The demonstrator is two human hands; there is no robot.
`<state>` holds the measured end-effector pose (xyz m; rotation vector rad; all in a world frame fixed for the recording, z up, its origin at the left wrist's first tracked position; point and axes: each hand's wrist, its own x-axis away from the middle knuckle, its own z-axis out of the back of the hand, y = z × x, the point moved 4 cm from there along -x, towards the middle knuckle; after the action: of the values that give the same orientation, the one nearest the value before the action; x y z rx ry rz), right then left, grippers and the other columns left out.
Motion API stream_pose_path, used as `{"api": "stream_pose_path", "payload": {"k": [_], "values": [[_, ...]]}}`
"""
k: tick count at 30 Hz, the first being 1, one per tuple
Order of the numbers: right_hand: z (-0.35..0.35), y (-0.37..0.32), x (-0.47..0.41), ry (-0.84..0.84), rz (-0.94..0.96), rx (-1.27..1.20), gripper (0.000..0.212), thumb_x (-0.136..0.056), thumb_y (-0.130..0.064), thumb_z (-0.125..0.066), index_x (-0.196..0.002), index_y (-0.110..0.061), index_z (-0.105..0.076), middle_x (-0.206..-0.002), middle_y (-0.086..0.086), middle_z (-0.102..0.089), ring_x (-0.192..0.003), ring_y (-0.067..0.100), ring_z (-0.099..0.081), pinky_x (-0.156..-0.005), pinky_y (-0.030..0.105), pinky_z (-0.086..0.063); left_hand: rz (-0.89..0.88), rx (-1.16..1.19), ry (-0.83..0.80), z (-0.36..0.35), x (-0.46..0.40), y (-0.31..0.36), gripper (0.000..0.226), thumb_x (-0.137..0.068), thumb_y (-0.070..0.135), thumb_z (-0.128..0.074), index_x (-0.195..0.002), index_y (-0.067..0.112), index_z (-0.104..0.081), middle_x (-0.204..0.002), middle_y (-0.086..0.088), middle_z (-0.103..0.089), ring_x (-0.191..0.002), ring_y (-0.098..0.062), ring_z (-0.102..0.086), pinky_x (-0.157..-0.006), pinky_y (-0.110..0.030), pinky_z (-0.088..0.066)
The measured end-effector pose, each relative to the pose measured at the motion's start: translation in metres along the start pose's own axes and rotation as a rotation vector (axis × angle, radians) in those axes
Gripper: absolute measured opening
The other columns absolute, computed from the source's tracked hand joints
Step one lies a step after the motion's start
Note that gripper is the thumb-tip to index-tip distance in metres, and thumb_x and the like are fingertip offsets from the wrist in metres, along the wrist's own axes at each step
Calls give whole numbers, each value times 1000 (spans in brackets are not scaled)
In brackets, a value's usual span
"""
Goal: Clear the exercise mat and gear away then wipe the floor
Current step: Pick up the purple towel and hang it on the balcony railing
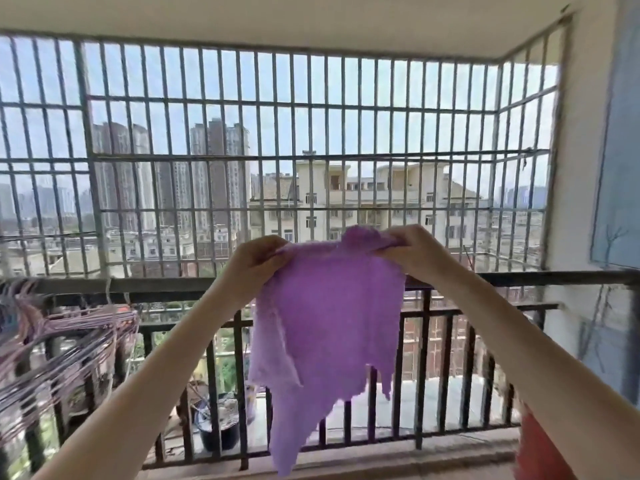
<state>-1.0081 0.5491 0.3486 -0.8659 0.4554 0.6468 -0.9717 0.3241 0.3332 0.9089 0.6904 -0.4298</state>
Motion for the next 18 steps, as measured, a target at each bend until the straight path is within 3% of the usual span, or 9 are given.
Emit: {"api": "stream_pose_path", "payload": {"k": [3, 7, 11, 15, 18], "values": [[3, -9, -16, 139, 26, 29, 17, -90, -8, -56, -76, -4, -65, -74, 13, -64, -73, 25, -63, -73, 38, -53, 9, 15, -37, 8, -13, -7, 18, -88, 4, -56, -83, 20, -63, -76, 7, -61, -71, 3, -57, -59, -5, -45], [-4, -4, -34, 168, -16, 67, 26, -91, 5, -38, -82, -6, -59, -69, 2, -55, -70, 18, -53, -68, 31, -45, 10, -155, -74, 8, -23, -26, 9, -89, 3, -56, -91, 8, -64, -76, 2, -60, -71, -9, -57, -62, -10, -48], [-4, 4, -49, 326, 18, 58, 24, -92, 2, -40, -83, -6, -61, -70, 1, -57, -71, 19, -54, -62, 20, -43, 146, -421, 44, -8, -28, -52, 29, -98, 16, -44, -70, 8, -50, -65, -2, -50, -58, -16, -47, -55, -24, -43], [2, 3, -57, 462, 176, 154, 17, -92, 0, -48, -91, -6, -64, -76, 2, -61, -66, 8, -54, -60, 5, -42, 196, -377, 173, -11, -37, -62, 33, -100, 20, -37, -69, 12, -45, -62, 0, -46, -53, -14, -44, -41, -14, -36], [10, 5, -62, 494, 255, 258, 13, -90, -6, -53, -87, -11, -64, -68, -2, -59, -59, 4, -52, -54, 12, -41, 137, -415, 279, 3, -47, -57, 30, -100, 20, -39, -71, 13, -46, -61, 2, -47, -54, -13, -45, -45, -16, -27]]}}
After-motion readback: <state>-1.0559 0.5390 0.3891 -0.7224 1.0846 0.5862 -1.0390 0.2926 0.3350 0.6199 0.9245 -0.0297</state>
